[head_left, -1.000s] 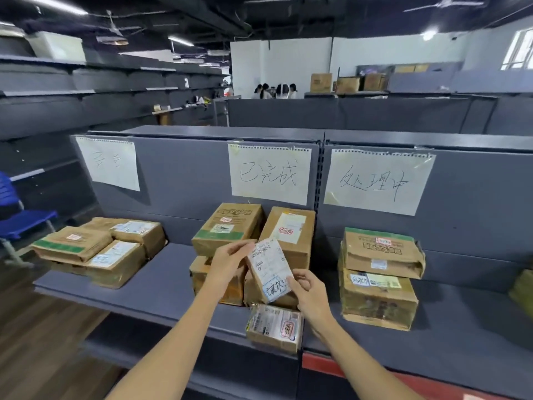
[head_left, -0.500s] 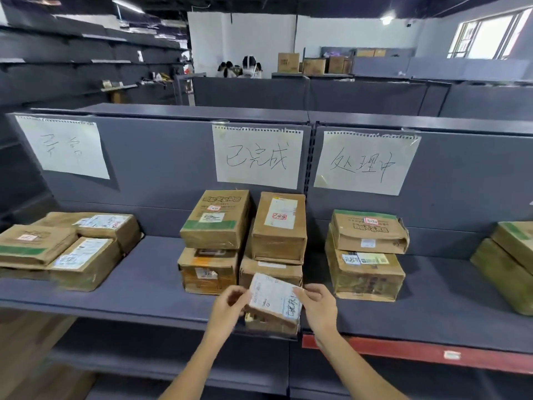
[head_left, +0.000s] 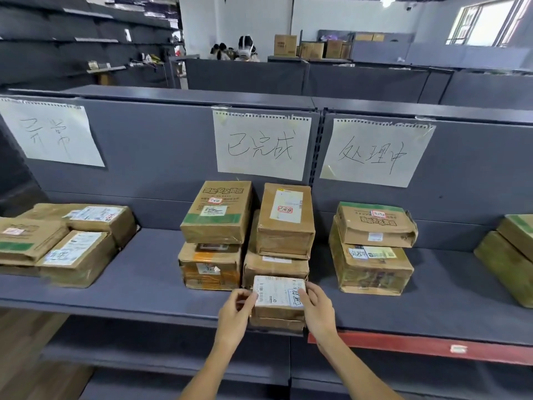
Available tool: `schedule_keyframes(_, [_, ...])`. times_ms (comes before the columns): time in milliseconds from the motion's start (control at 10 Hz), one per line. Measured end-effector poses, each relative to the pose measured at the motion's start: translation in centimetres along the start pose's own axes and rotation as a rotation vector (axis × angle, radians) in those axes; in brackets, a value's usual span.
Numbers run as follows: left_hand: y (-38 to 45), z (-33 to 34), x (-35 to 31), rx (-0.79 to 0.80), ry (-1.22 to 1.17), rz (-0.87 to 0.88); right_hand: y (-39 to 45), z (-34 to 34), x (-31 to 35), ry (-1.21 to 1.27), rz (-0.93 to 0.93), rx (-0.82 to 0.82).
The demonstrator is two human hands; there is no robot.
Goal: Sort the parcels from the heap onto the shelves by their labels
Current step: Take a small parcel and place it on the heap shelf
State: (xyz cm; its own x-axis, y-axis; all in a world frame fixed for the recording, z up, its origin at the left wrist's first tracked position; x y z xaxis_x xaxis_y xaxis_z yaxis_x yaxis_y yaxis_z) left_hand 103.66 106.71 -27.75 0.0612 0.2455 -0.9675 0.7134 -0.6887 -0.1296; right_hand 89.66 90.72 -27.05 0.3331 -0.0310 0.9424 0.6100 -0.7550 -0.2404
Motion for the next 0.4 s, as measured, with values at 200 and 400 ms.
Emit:
schedule_keyframes(200, [0.9,-0.2,-0.1,0.068,-0.010,-0.029,-0.7,0.7,0.7,-0.068,-0.002,-0.107])
schedule_keyframes(400, [0.8,-0.7,-0.9,0.043,-0.004,-0.006,-2.5,-0.3,2.5,0.022,0.041,-0.160])
Point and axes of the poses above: each hand's wrist, its own y-axis towards the middle knuckle, its own z-axis out of the palm, x = y × z, the point moved 5 cm from there along y, towards the middle knuckle, and after that the axes turned 9 degrees about x, right-handed, at the moved point
